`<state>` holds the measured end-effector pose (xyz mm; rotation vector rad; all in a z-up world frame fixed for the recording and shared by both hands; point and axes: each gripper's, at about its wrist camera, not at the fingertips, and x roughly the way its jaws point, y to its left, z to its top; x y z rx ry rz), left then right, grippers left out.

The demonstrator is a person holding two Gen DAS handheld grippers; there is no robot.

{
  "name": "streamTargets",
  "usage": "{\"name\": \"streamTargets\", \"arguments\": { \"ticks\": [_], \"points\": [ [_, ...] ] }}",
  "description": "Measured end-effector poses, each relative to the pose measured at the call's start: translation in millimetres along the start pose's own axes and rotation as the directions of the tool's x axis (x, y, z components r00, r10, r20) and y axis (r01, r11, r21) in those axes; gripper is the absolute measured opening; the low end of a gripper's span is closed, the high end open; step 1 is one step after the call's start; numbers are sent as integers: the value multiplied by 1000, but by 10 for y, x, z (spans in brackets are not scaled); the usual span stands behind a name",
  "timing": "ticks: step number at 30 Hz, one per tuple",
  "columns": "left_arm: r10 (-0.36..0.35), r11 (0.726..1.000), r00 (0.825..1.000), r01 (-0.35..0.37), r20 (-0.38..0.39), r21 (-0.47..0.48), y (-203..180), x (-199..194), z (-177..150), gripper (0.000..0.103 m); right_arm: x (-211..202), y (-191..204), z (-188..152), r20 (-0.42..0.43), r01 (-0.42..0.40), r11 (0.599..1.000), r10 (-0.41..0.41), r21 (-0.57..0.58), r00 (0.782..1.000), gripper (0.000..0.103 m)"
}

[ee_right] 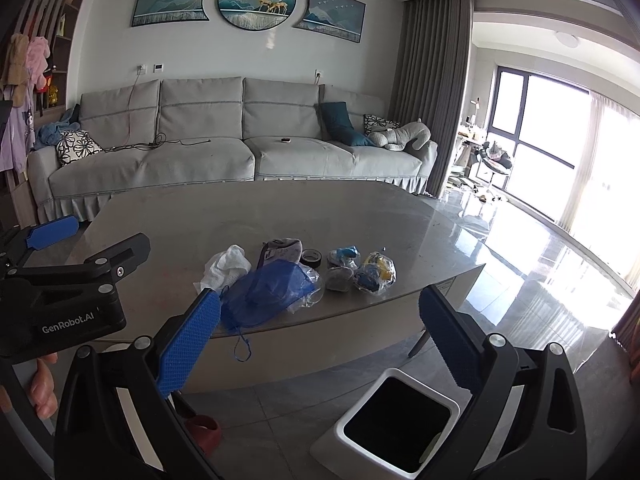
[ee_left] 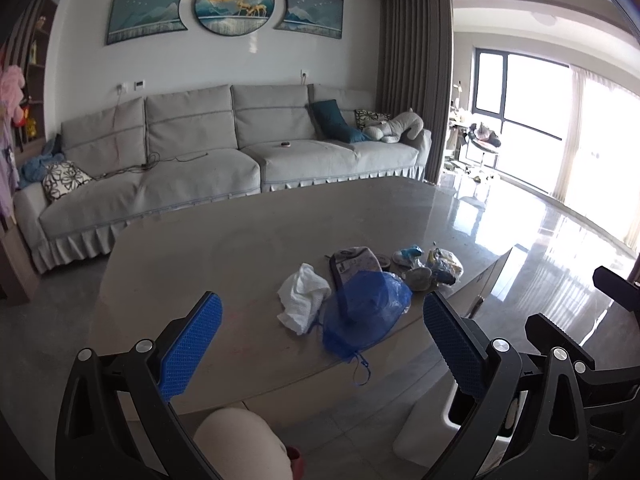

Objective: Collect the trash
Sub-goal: 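Move both grippers toward the white tissue and blue mesh bag on the table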

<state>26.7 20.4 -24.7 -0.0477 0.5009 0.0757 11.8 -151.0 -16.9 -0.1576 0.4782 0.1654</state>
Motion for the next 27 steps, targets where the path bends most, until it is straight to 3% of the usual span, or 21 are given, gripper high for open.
{"name": "streamTargets", "arguments": {
  "ticks": [27],
  "points": [
    [45, 999, 999, -45, -28, -28, 218, 435, -23, 98, 351, 19, 34, -20, -44, 999, 44, 1, 999, 99]
  ]
}}
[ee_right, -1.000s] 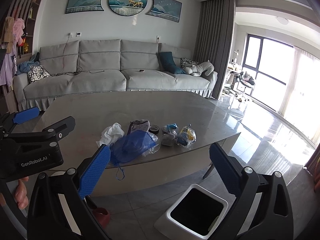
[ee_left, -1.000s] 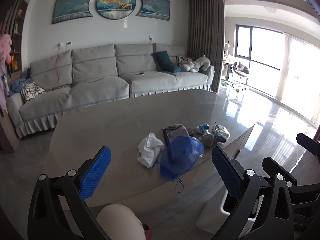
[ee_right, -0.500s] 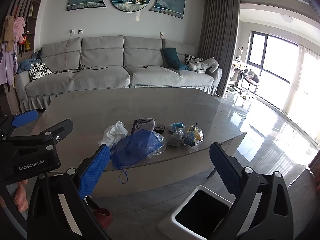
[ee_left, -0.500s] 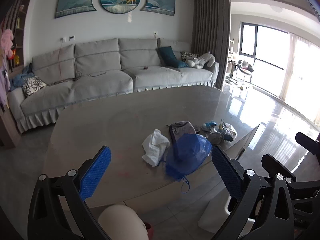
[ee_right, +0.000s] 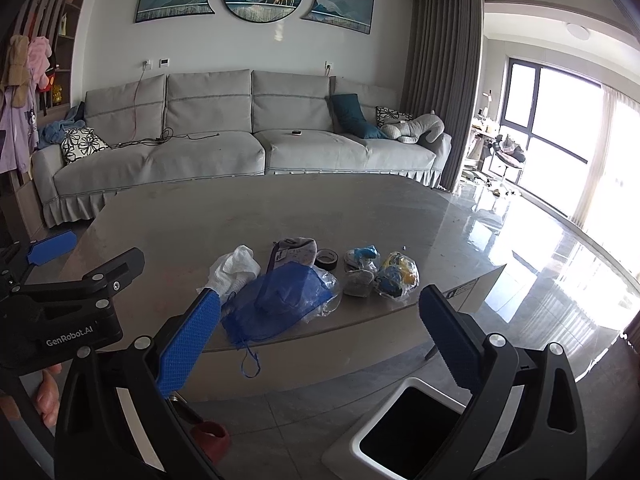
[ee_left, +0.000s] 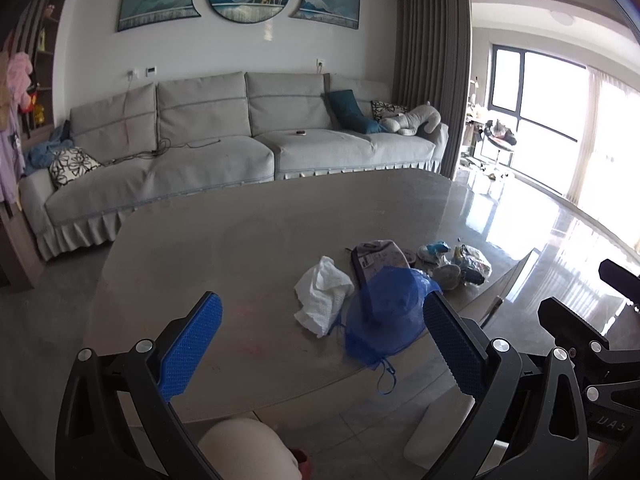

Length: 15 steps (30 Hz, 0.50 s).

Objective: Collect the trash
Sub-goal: 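Move both grippers toward the white tissue and blue mesh bag on the table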

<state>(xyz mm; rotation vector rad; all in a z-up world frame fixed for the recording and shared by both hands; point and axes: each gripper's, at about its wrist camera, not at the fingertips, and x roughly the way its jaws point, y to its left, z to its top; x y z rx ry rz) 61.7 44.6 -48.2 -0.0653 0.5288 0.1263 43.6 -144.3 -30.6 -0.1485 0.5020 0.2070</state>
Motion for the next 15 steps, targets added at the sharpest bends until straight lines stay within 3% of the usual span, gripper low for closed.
{"name": "streamTargets", "arguments": {
  "ticks": [15],
  "points": [
    [-9, 1000, 998, 9, -70, -3, 183, 550, -60, 98, 554, 15, 8, -57, -67, 997, 69, 26, 996, 99]
  ]
}}
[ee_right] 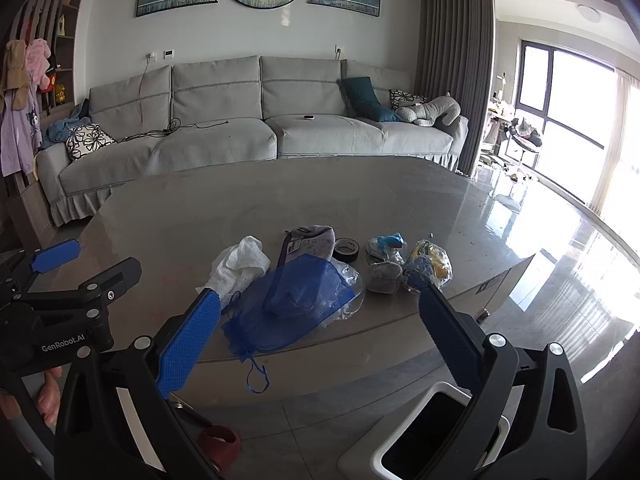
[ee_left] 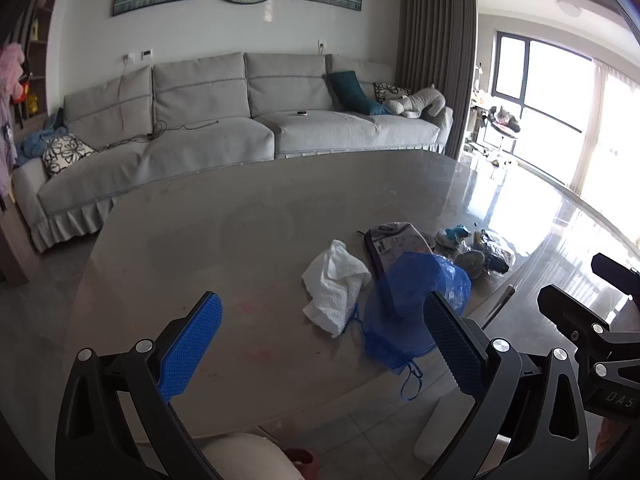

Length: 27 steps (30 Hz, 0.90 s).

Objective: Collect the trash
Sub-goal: 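Move both grippers toward the white tissue and blue mesh bag on the table, then grasp the white tissue with the left gripper while the right gripper grasps the blue mesh bag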

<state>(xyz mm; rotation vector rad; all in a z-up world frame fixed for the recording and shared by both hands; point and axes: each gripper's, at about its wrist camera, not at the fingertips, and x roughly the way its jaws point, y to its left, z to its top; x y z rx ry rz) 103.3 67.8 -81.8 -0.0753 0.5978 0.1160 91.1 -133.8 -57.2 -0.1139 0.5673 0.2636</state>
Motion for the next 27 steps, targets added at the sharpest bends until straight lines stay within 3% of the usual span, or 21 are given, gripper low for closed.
{"name": "streamTargets", "arguments": {
  "ticks": [10, 18, 27],
  "points": [
    [-2, 999, 999, 4, -39, 45, 60, 451, 75, 98, 402, 72, 61, -28, -30, 1000, 31, 4, 999, 99],
    [37, 997, 992, -28, -122, 77, 14, 1023, 102, 98, 725, 156, 69, -56, 0, 1000, 0, -7, 998, 99],
    [44, 996, 988, -32, -148, 83, -52, 1315, 58, 98, 987, 143, 39, -83, 0, 1000, 0, 0, 997, 99]
  ]
}}
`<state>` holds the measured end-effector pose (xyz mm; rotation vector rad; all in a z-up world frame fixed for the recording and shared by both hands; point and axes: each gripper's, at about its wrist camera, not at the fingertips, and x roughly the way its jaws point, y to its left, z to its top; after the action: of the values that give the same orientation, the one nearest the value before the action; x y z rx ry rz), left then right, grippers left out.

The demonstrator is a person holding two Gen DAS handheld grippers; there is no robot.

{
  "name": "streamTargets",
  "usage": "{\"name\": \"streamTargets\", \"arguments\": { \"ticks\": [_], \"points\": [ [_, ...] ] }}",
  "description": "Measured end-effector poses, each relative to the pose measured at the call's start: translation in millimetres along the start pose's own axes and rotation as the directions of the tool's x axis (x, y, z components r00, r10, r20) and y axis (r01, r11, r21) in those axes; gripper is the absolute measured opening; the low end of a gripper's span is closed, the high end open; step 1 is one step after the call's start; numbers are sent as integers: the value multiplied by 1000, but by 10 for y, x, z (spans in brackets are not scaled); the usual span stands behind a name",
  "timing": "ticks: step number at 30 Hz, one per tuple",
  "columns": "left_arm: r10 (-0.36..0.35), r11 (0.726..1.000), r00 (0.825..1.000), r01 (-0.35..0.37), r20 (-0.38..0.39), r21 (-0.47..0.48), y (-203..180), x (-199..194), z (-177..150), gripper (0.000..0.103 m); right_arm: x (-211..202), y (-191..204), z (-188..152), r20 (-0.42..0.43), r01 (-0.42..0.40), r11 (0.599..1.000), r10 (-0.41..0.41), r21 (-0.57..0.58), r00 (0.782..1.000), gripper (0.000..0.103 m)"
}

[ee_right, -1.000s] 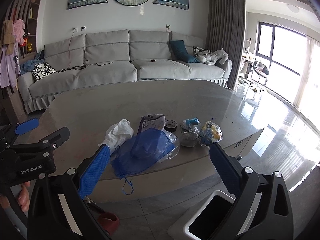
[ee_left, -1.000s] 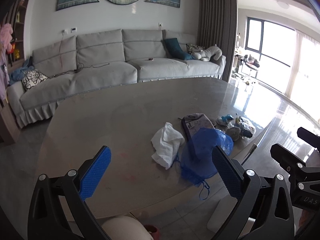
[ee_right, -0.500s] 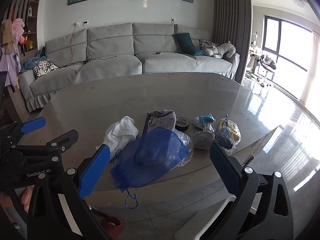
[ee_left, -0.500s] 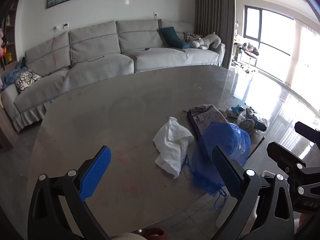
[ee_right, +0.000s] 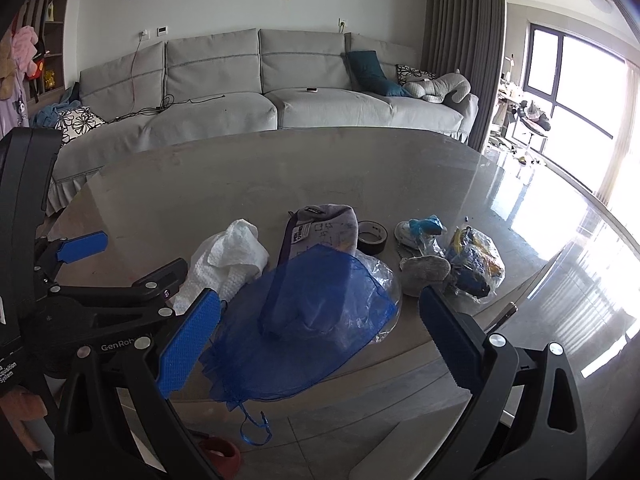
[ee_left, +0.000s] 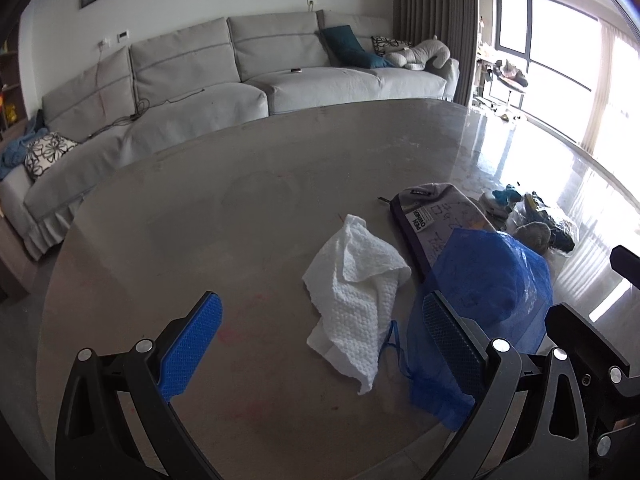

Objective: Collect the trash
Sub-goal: 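Grasp the white tissue with the left gripper while the right gripper grasps the blue mesh bag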

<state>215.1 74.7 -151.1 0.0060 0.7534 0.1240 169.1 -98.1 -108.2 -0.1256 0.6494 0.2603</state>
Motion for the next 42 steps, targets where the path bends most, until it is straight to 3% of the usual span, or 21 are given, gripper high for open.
{"name": "streamTargets", "arguments": {
  "ticks": [16, 19, 23, 26, 28, 29, 30, 32, 35, 37, 39, 42],
  "points": [
    [66, 998, 985, -68, -162, -6, -23, 858, -54, 98, 342, -40, -74, -33, 16, 1000, -16, 8, 999, 99],
    [38, 999, 980, -39, -197, -1, -43, 958, -93, 98, 387, -46, -103, -42, 9, 1000, -9, 20, 999, 99],
    [-12, 999, 980, 1, -197, -52, 14, 987, -132, 98, 402, -37, -140, -48, 8, 1000, -7, 27, 999, 99],
    [-22, 1000, 983, 19, -181, -22, -10, 977, -155, 96, 388, -35, -144, -47, 7, 999, -6, 32, 999, 99],
    [-44, 999, 984, 44, -170, -3, -43, 926, -170, 87, 372, -33, -135, -46, 7, 999, -6, 36, 999, 99],
    [-66, 997, 986, 69, -154, 17, -78, 896, -170, 68, 365, -28, -131, -46, 6, 999, -4, 37, 999, 99],
    [-89, 995, 986, 96, -140, 39, -128, 858, -172, 40, 355, -25, -130, -45, 6, 999, -5, 37, 999, 99],
    [-144, 987, 980, 152, -134, 50, -220, 821, -179, 5, 348, -11, -135, -43, 23, 999, -22, 29, 999, 99],
    [-221, 975, 970, 223, -102, 7, -214, 736, -182, 5, 389, -11, -171, -60, 50, 998, -49, 23, 997, 99],
    [-177, 983, 984, 176, 3, 46, -207, 539, -141, 5, 438, -55, -194, -80, 20, 998, -15, 61, 997, 99],
    [-123, 989, 987, 113, 108, 91, -243, 357, -113, 5, 505, -97, -211, -101, 6, 995, 4, 99, 995, 99],
    [-117, 990, 984, 104, 133, 99, -211, 345, -39, 5, 640, -118, -231, -140, 7, 992, 11, 126, 990, 99]
  ]
}}
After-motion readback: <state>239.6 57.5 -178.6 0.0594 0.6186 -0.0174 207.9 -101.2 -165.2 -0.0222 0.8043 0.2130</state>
